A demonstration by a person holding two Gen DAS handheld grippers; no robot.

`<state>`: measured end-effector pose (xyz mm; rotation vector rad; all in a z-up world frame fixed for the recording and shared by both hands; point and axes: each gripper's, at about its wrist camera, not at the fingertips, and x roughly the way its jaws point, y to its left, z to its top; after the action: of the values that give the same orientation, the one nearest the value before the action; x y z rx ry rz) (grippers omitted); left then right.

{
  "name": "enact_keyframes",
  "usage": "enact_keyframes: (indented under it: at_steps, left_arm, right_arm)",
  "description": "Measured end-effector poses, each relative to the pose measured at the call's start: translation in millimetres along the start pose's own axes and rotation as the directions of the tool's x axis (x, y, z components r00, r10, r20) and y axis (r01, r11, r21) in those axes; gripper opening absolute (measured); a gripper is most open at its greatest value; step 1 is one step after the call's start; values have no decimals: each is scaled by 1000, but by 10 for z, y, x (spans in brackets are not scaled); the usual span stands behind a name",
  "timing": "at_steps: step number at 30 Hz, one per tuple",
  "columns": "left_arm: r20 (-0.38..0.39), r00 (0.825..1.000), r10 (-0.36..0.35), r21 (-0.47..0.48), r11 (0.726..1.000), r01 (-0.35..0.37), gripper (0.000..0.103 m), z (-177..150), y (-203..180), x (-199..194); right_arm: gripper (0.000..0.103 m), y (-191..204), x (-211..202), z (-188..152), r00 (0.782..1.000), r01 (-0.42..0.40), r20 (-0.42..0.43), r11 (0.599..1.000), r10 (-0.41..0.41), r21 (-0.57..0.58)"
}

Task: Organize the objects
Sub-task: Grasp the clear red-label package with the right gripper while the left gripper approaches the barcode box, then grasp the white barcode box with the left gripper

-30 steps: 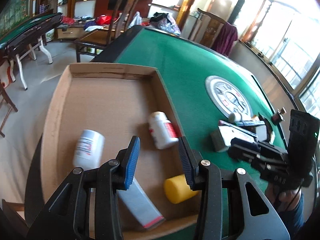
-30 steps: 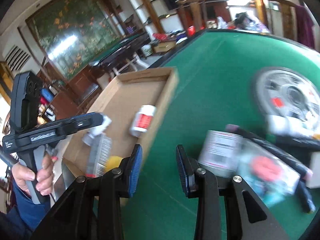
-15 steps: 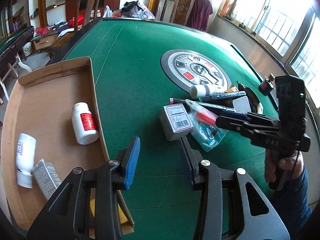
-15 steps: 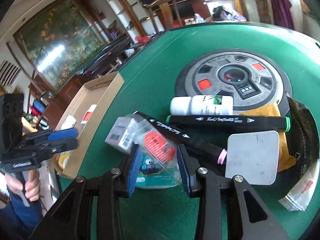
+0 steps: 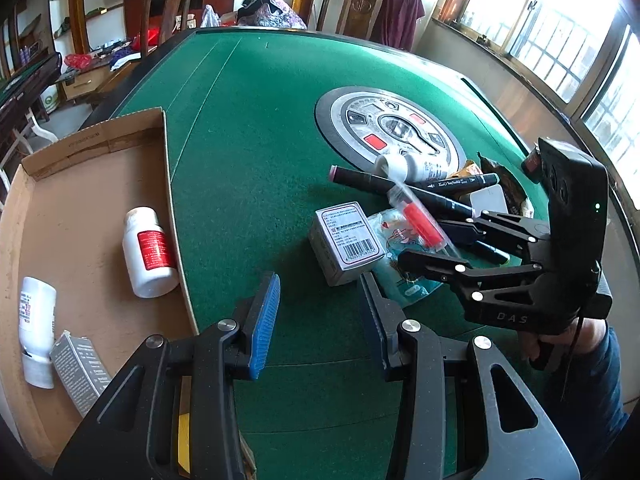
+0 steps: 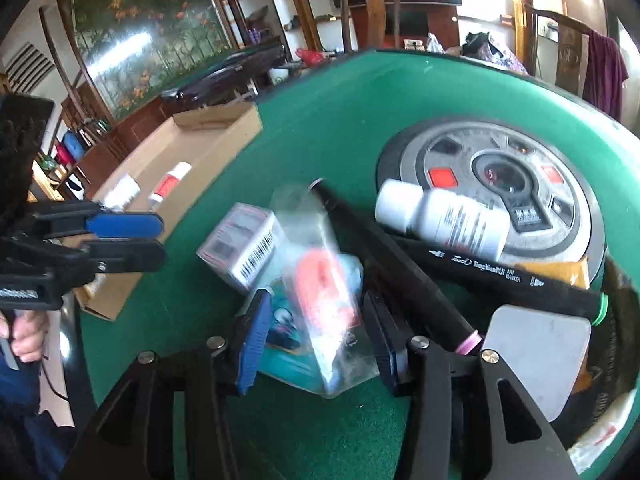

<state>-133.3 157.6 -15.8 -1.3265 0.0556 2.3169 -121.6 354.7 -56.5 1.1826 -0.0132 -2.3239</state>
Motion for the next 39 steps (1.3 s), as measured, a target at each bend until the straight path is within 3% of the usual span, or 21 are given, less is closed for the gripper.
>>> enact_keyframes:
  at_steps: [1,3,8,16,20,30,32,33,39]
  left_arm:
    - [1,1000,0,-5,1000,0,40,4,13,3]
    - [-7,1000,-3,-15,1000,3,40,26,21,30]
    - [-52,998,-35,-68,997,31,40,149,45,170]
    - [-72,997,32,-84,996,-38,46,336,-41,388]
    - [-82,996,28,-98,995,-36,46,416,-73,477]
    - [-97,993,64,-40,997,-68,47,378,-219,581]
    - [-87,994,68,-41,997,-72,43,332,-197,619]
    - [-83,994,64,-48,996,-68,33,314,-183,638]
    - [-20,997,78,-57,995,-79,33,218,-201,565]
  right_arm:
    - [45,21,-33,-8,1000,-9,17,1000,10,-8]
    - [30,19,-93,7,998,-36,43,999,35,21]
    - [29,-58,-149,-19,998,-36,49,994,31,99]
    - [29,-173,-282,-41,995,-36,94,984,19,173]
    - [29,-178,-306,-40,995,-38,103,983,19,182]
    - [29,-171,-285,-41,995,-38,97,980,19,196]
    - [29,-171,-290,-43,995,-36,97,980,17,197]
    - [29,-169,-289,-43,995,-36,96,980,17,197]
    - [29,-162,-325,-40,994,-34,109,981,14,189]
